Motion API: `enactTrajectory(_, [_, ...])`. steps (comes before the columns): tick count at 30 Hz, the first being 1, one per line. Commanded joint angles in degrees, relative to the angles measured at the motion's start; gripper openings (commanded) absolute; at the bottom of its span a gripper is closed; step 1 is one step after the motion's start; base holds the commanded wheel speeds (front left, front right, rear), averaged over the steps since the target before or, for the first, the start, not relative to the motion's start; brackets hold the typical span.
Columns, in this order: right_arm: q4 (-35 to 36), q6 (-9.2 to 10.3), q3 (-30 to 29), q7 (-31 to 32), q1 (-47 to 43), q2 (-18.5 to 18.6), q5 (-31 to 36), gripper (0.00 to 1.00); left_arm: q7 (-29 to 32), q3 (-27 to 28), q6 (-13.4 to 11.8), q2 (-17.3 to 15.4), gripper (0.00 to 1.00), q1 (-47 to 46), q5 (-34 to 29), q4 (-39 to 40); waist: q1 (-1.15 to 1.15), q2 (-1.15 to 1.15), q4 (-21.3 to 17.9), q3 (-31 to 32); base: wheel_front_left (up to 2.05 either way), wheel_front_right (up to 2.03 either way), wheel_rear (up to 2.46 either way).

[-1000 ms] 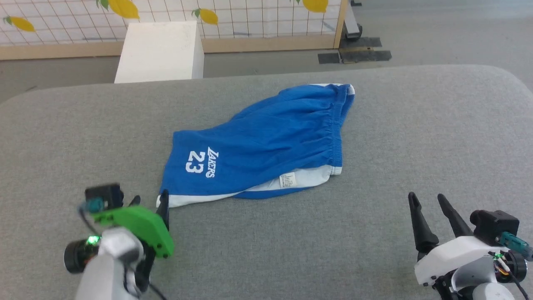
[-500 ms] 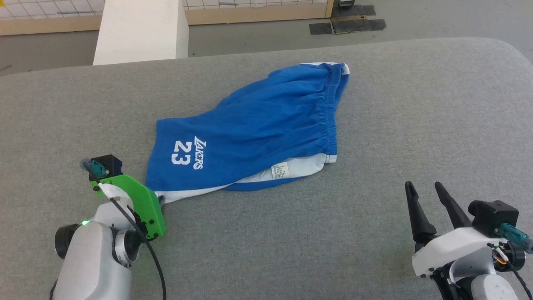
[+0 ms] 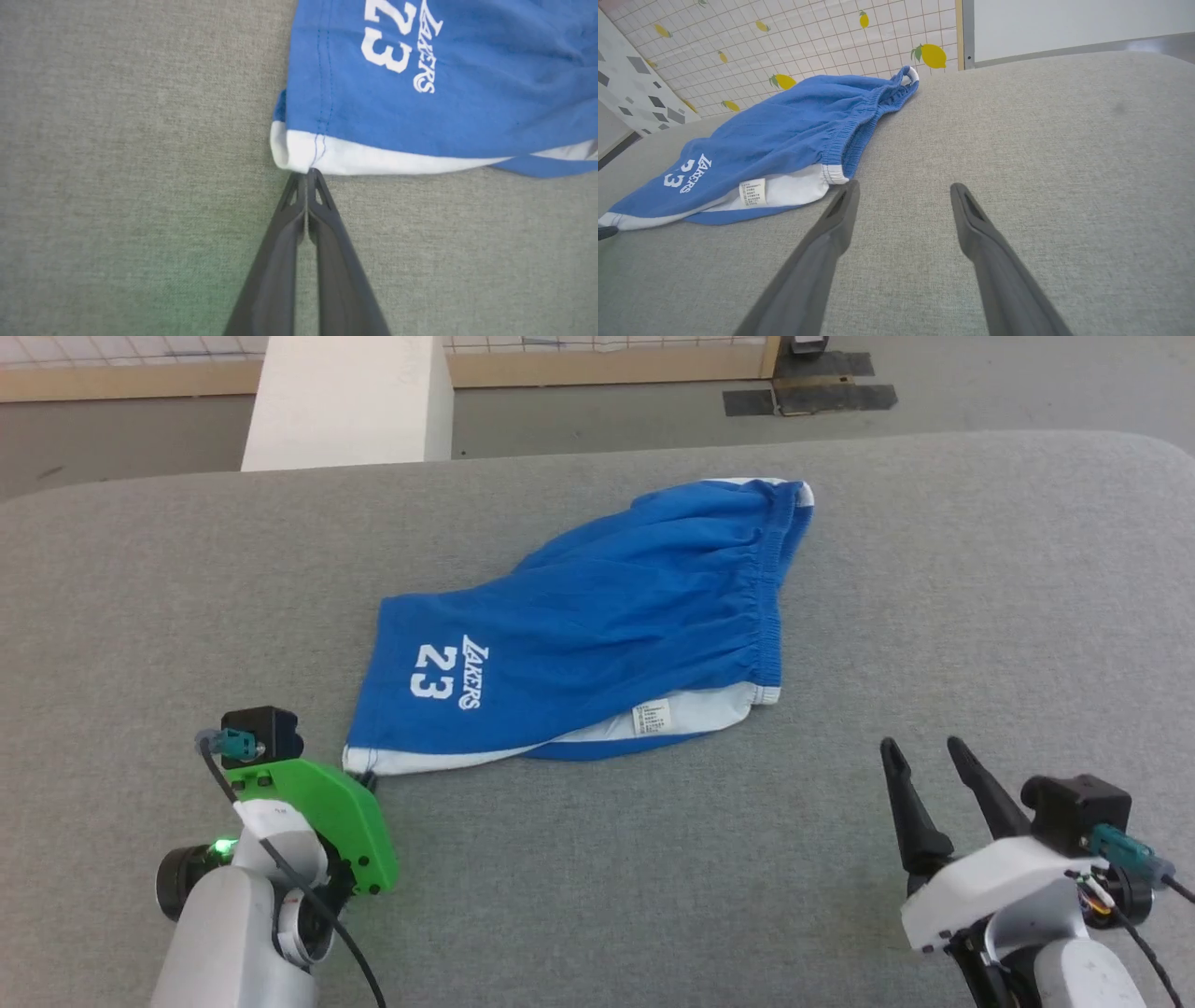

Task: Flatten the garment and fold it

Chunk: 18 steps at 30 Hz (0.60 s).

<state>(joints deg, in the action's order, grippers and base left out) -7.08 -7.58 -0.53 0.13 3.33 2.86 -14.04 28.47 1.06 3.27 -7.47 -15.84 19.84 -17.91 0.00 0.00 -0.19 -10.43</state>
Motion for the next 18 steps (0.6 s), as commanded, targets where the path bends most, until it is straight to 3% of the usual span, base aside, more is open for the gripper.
enactTrajectory(1, [-0.02, 0.09, 0.19, 0.4, 1.44, 0.02, 0.23, 1.0, -1.14, -0.09, 0.46, 0.02, 0.0, 0.53, 0.29, 0.21, 0.0, 0.0, 0.48, 0.19, 0.0, 0.0, 0.0])
enactTrajectory(7, [0.02, 0.09, 1.19, 0.86, 2.37, 0.02, 0.23, 1.0, -2.9, 0.36, 0.36, -0.13, 0.0, 0.6, 1.0, 1.2, 0.0, 0.0, 0.48, 0.13, 0.0, 0.0, 0.0])
enactTrajectory(8, [0.01, 0.09, 1.33, 0.84, 2.4, 0.02, 0.15, 1.0, -2.66, 0.47, 0.23, -0.22, 0.18, 0.73, 1.13, 1.49, 0.0, 0.0, 0.37, 0.12, 0.0, 0.0, 0.0])
enactTrajectory(9, [0.0, 0.09, 1.42, 0.79, 2.35, 0.02, 0.05, 1.0, -2.23, 0.66, -0.06, -0.4, 1.0, 0.97, 1.24, 2.02, 0.0, 0.0, 0.26, 0.08, 0.0, 0.0, 0.0])
enactTrajectory(18, [-0.09, 0.09, 0.87, 0.37, 1.84, 0.02, -0.19, 1.0, 0.72, 1.21, -2.24, -2.54, 1.0, 0.45, 0.42, 6.04, 0.0, 0.0, -0.66, -0.65, 0.0, 0.0, 0.0])
